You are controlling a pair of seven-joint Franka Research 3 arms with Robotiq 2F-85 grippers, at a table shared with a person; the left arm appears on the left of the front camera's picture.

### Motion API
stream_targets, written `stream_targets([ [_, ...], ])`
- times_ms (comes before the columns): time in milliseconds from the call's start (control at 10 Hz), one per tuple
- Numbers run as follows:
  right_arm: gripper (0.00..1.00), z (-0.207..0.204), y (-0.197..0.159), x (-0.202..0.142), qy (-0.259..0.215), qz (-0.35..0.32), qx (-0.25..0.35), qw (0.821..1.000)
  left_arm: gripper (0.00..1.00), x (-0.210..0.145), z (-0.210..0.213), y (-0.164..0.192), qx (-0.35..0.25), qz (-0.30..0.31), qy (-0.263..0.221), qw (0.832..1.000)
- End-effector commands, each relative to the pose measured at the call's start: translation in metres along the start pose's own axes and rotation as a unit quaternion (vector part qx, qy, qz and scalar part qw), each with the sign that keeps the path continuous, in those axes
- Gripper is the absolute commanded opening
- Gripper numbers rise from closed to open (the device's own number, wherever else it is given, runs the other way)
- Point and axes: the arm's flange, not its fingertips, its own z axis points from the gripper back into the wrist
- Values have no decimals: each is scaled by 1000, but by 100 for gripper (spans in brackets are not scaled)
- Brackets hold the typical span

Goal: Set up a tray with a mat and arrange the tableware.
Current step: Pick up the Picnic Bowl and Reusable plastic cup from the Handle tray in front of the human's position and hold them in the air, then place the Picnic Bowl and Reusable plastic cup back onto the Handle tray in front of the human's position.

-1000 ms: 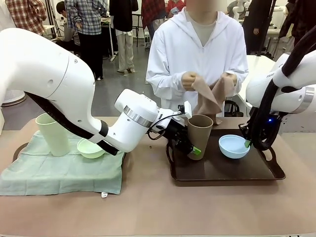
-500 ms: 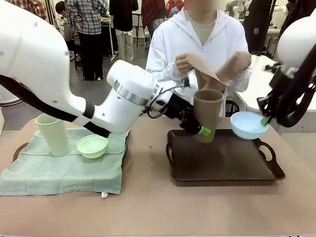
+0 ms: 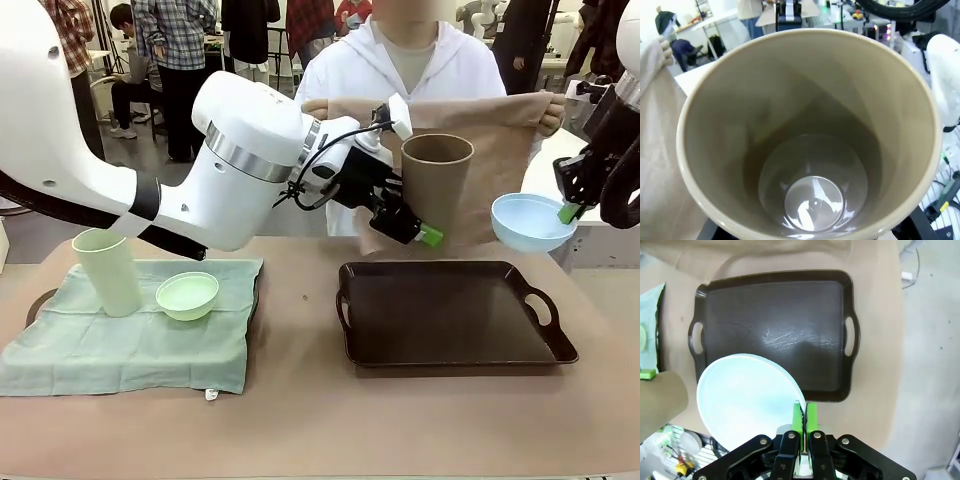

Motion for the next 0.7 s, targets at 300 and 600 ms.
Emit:
stream_targets([
  [300,0,-3,2,-1,1,2,-1,1000,24,-5,-4,7,-7,3,-1,1000],
  [600,0,-3,2,-1,1,2,-1,1000,24,-5,-4,7,-7,3,-1,1000],
])
